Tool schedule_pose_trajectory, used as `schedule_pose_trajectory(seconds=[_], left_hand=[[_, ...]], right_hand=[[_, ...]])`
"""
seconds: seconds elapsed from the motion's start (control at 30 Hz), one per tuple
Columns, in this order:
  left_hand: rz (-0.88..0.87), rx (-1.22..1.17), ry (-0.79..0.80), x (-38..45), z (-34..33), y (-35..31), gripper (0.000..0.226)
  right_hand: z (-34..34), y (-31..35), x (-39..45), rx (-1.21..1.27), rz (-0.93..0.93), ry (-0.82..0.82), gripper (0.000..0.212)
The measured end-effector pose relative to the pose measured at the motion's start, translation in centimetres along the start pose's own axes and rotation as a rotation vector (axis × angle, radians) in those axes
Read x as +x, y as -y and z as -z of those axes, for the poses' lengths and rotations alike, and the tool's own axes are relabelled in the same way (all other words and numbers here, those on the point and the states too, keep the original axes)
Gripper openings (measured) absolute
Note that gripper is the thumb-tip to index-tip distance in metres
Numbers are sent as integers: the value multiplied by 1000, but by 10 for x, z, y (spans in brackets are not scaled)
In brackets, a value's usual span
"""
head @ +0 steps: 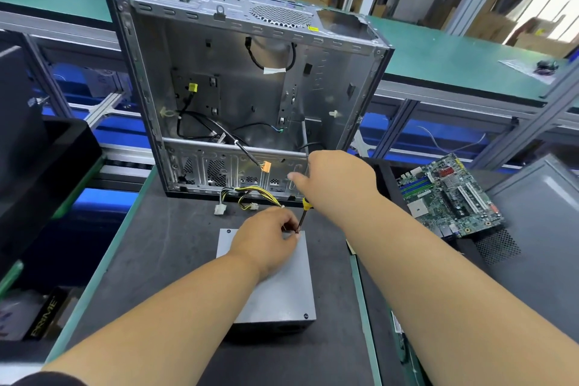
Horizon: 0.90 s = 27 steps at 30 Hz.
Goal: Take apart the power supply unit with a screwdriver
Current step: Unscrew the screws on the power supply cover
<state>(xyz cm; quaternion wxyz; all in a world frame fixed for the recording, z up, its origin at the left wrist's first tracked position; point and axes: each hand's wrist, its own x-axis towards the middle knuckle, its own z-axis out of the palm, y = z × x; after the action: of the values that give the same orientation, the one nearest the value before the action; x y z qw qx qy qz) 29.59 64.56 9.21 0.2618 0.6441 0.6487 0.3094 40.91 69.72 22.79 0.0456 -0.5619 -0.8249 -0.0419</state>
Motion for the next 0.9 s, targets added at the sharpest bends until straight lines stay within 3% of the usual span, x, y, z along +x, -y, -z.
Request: schedule_pose_trajectory(seconds=[0.07, 0.2, 0.5, 0.9], left_hand=[[-12, 7, 0, 0, 1, -1, 15], [1, -11, -3, -1, 2, -2, 21], [1, -20, -1, -3, 3, -2, 16], [-3, -55, 12, -4, 4, -4, 17]], right_hand=[[-3, 1, 0, 38, 8, 15, 40], [-5, -4, -2, 192, 29, 48, 17], [-5, -30, -5, 352, 116, 81, 14], [8, -39, -1, 438, 336, 247, 10]])
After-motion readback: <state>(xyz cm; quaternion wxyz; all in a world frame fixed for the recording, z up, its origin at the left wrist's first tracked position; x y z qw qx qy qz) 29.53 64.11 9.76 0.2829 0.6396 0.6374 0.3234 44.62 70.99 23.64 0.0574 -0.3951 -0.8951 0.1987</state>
